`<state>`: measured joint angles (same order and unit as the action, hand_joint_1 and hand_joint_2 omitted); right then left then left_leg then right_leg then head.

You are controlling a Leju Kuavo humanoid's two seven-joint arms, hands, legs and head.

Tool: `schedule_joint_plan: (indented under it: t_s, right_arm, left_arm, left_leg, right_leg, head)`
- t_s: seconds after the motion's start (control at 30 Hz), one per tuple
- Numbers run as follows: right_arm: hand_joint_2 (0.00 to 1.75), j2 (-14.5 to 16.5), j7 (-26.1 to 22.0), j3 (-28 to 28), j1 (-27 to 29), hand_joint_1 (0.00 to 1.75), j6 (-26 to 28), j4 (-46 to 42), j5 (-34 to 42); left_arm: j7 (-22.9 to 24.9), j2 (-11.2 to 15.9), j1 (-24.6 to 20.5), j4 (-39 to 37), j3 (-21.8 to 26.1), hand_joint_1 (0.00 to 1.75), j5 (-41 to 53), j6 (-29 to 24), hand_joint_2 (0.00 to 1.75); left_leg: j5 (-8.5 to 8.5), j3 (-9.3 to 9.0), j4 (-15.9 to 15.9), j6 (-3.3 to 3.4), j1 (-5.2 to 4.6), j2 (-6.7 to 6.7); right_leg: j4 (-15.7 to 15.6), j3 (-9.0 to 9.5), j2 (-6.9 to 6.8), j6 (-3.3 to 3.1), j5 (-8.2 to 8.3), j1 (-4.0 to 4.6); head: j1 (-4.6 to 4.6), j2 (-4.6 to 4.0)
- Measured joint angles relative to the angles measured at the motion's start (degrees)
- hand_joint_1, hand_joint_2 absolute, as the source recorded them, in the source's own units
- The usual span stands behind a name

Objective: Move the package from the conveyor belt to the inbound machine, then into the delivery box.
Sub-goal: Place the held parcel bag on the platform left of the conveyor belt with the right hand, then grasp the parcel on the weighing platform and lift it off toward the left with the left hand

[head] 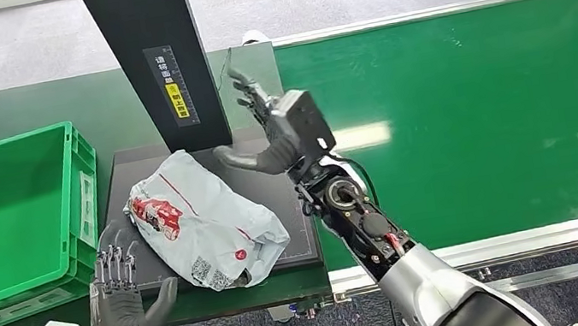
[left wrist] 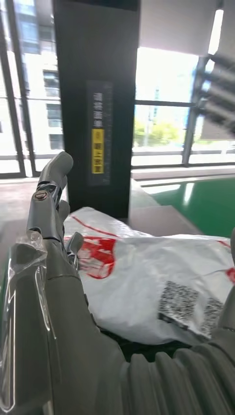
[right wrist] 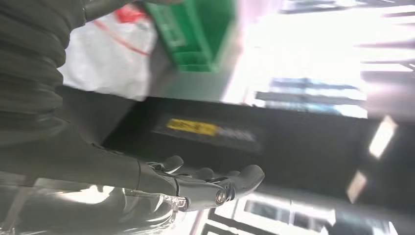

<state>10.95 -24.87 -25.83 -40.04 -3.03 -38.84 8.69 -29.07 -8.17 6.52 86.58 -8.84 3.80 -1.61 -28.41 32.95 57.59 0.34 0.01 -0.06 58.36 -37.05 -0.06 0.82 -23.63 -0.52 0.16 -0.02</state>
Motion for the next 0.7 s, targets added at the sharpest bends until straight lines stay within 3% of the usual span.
schedule_joint_plan:
  t_s: [0.17, 0.4, 0.53, 0.7]
  right_arm:
    - [1.75, -1.1, -2.2, 3.4, 8.7, 0.0, 0.1, -13.9, 8.3]
    - [1.75, -1.3, -2.3, 6.4, 16.3, 0.0, -0.1, -26.1, 12.5]
    - [1.75, -1.0, -1.5, 8.3, 19.2, 0.0, -1.5, -30.0, 13.7]
    - [1.75, -0.6, -1.4, 10.3, 20.9, 0.0, -2.3, -32.3, 15.2]
  left_arm:
    - [0.8, 0.3, 0.2, 1.9, 0.0, 0.0, 10.9, -6.9, 1.75]
    - [6.3, 1.1, -3.0, 0.7, -1.8, 0.0, 24.7, -8.8, 1.75]
    - [9.8, 1.6, -9.7, -7.4, -5.7, 0.0, 32.5, -8.0, 1.75]
    - [9.7, 1.5, -18.9, -24.4, -11.3, 0.0, 35.2, -7.5, 1.75]
  left_leg:
    - [-0.04, 0.0, 0.0, -0.06, 0.0, -0.06]
    - [-0.06, -0.05, 0.0, -0.11, 0.0, -0.11]
    - [-0.02, -0.07, 0.0, -0.1, 0.0, -0.26]
    - [0.02, -0.09, 0.0, -0.12, -0.01, -0.21]
  right_leg:
    - [0.0, -0.01, -0.03, -0.04, -0.05, 0.0]
    - [0.0, 0.01, -0.08, -0.06, -0.06, 0.0]
    - [0.0, 0.09, -0.2, -0.1, -0.02, 0.0]
    - [0.0, 0.1, -0.17, -0.14, 0.04, 0.0]
  head:
    - [0.0, 0.01]
    - [0.0, 0.01]
    - [-0.01, 0.01]
    - [0.0, 0.0]
